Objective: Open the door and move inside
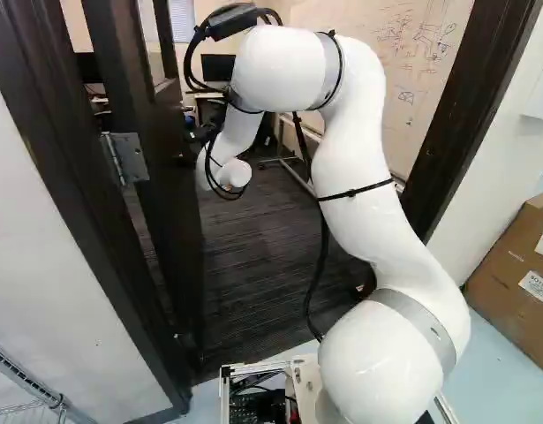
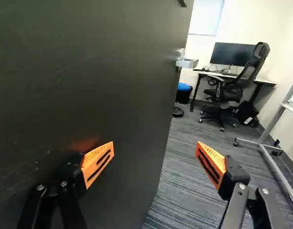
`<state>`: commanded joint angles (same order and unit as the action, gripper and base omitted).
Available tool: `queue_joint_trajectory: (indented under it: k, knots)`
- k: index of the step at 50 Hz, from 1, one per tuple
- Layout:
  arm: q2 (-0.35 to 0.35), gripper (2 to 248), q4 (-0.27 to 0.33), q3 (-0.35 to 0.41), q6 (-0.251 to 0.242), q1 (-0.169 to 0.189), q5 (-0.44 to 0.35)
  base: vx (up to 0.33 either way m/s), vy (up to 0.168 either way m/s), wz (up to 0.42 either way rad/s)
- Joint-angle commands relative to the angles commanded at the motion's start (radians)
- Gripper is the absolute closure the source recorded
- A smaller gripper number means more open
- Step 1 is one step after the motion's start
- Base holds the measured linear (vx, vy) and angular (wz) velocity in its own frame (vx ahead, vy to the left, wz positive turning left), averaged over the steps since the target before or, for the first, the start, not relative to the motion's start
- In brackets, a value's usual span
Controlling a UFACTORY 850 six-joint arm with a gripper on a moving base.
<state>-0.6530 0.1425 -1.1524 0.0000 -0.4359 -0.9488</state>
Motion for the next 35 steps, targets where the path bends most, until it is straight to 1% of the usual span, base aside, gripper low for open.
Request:
queue_joint_trajectory:
  k: [35]
  knots:
    - [-0.039,3,0.002,-0.053,0.0,-0.037,0.0,0.0,0.0,0.0]
